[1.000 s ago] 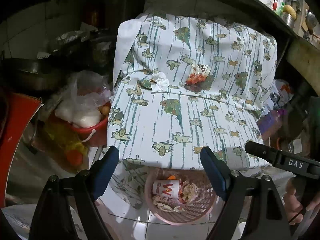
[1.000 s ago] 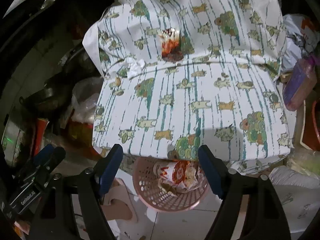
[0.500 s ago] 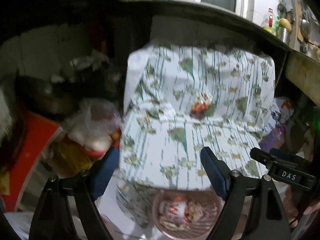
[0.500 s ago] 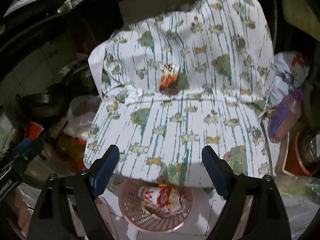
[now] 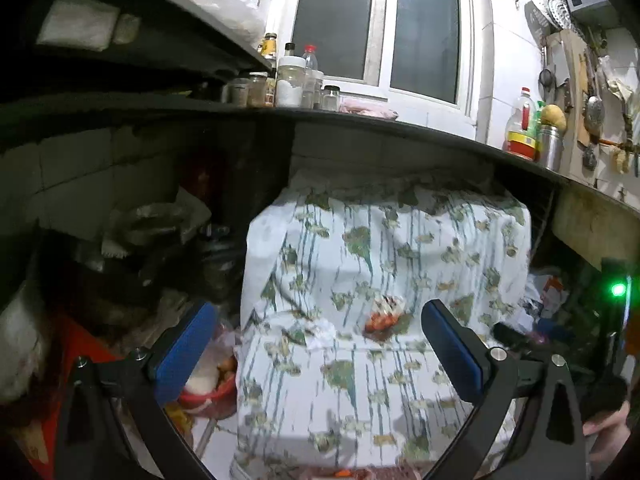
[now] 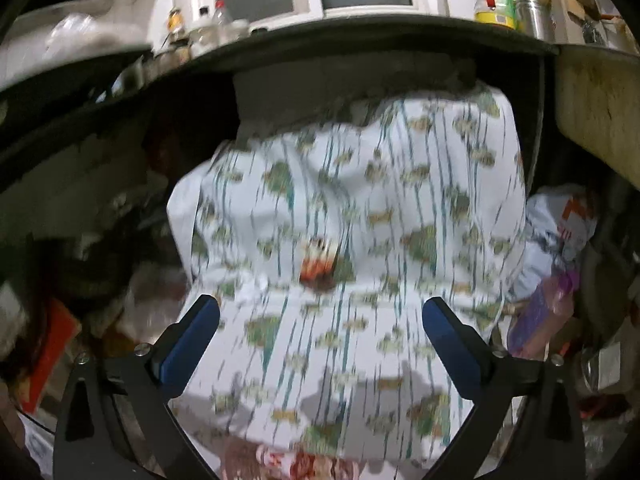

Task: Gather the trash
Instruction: 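Move both tools back toward the tissue and small wrapper on the stool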

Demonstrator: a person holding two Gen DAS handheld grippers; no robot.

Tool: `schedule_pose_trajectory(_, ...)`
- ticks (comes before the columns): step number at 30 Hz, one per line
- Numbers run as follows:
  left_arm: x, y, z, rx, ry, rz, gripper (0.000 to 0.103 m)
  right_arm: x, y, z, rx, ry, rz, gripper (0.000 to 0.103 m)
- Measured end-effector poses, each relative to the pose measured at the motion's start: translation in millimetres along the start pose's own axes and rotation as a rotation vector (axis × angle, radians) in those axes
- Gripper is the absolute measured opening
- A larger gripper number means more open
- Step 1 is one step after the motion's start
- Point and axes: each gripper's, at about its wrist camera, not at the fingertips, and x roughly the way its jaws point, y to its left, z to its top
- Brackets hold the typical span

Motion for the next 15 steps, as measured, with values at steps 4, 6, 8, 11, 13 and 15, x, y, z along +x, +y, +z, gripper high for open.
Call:
schedule_pose_trajectory(4, 42, -3, 28, 0.041, 0.026, 0.014, 0.103, 24, -9, 39, 0.032, 0.006, 0.015, 0.102)
schedule_pose_trajectory(6, 71, -1, 38, 0.028, 0.070, -0.004, 0.103, 39, -10, 52, 0.028, 0.010, 0.036, 0.102)
schedule_pose_trajectory(8, 100, 2, 43, 0.006, 0.106, -0.021, 0.103, 58, -12, 63, 0.031, 0.013, 0.028, 0.102)
schedule_pose_trajectory(11, 151, 4, 43, -0.003, 0.182, -0.026, 0.103, 93, -14, 71, 0.041, 0.041, 0.033, 0.102)
schedule_pose_trajectory(13, 185, 8, 35, -0.003, 0.235, -0.020, 0.103, 116, -17, 71, 0.049, 0.059, 0.032, 0.102)
schedule_pose_trajectory(15, 209, 10, 26, 0.018, 0.269, -0.006, 0.103, 139, -20, 67, 0.057, 0.067, 0.017, 0.102)
